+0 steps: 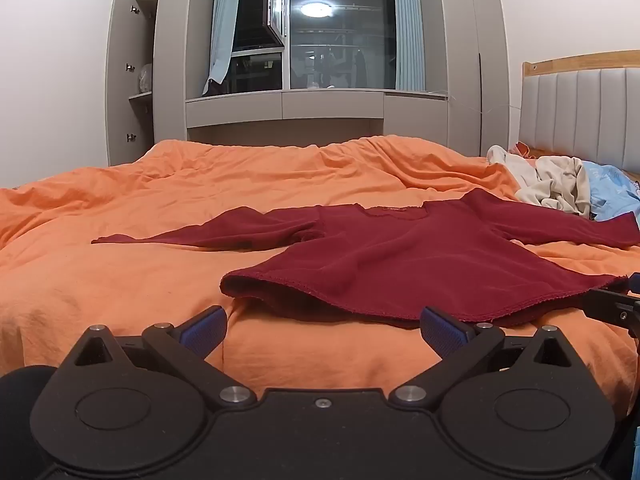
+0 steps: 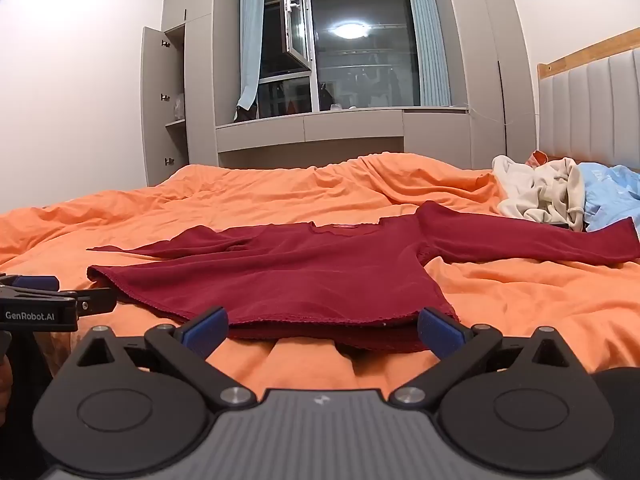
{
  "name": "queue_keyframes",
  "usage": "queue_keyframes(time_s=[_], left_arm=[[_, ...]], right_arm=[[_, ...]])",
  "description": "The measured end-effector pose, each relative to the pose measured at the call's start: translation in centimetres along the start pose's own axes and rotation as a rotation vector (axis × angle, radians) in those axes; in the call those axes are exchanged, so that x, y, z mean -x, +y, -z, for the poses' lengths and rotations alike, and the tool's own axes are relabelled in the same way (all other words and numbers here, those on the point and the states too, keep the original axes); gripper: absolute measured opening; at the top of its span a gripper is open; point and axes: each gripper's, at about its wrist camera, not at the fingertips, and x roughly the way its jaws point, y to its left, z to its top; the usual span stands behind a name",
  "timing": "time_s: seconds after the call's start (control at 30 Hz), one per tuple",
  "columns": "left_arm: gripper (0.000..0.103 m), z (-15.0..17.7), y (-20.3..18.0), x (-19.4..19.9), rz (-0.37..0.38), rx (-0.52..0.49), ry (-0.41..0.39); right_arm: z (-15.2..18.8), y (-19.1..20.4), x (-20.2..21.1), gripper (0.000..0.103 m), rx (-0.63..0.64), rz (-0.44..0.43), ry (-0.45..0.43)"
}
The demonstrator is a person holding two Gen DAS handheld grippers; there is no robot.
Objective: Fold small clothes
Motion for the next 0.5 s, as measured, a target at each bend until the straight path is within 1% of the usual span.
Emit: queue_keyframes(time_s=[0.5], left_arm=[[0.103, -0.01, 0.01, 0.01, 0.002, 0.005, 0.003]], right_arm=[[0.13, -0.22, 0.04, 0.103, -0.004, -0.001, -0.001]])
